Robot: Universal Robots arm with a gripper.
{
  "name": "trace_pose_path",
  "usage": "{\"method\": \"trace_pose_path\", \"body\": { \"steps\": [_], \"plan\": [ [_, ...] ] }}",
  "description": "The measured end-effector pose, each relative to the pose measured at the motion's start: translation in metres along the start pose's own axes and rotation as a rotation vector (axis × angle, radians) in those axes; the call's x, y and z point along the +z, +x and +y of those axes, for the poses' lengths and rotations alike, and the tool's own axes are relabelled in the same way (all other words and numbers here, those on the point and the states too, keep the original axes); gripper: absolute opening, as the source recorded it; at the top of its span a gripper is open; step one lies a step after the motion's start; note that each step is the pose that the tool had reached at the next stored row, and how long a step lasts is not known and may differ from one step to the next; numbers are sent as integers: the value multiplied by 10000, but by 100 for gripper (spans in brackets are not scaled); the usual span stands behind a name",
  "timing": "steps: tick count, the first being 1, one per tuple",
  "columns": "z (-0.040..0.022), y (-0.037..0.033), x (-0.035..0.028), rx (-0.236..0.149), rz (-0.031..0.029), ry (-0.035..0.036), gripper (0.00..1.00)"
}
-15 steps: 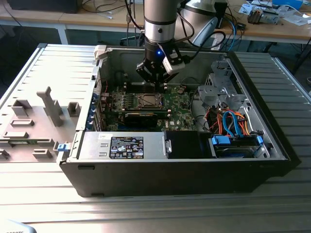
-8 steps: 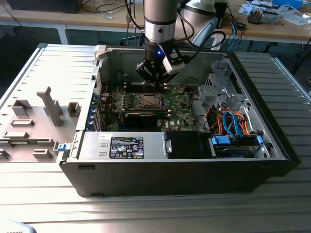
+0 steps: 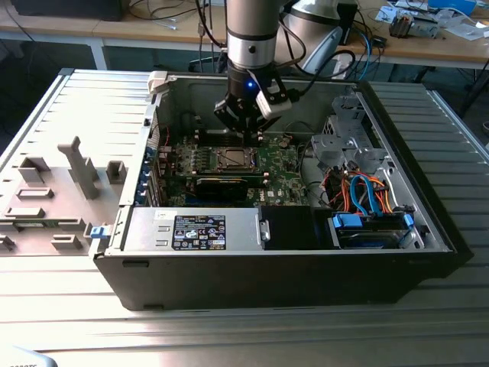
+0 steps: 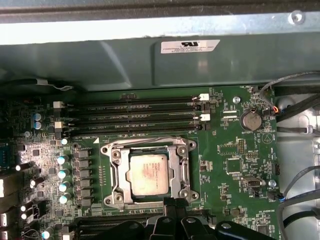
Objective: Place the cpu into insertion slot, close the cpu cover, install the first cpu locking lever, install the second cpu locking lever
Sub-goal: 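Install the second cpu locking lever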
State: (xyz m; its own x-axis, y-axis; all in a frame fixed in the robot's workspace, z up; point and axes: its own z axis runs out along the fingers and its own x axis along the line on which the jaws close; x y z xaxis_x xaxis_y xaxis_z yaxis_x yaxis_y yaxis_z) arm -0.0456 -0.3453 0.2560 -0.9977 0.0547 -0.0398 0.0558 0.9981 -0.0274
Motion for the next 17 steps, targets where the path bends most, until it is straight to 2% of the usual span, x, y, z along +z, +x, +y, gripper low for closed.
{"method": "trace_pose_path", "body": {
  "steps": [4, 9, 17],
  "plan": [
    [-24, -2, 1, 0, 0, 0, 11],
    [-90, -5, 3, 0, -1, -1, 11],
    [-160, -9, 5, 0, 0, 0, 11]
  ]
}}
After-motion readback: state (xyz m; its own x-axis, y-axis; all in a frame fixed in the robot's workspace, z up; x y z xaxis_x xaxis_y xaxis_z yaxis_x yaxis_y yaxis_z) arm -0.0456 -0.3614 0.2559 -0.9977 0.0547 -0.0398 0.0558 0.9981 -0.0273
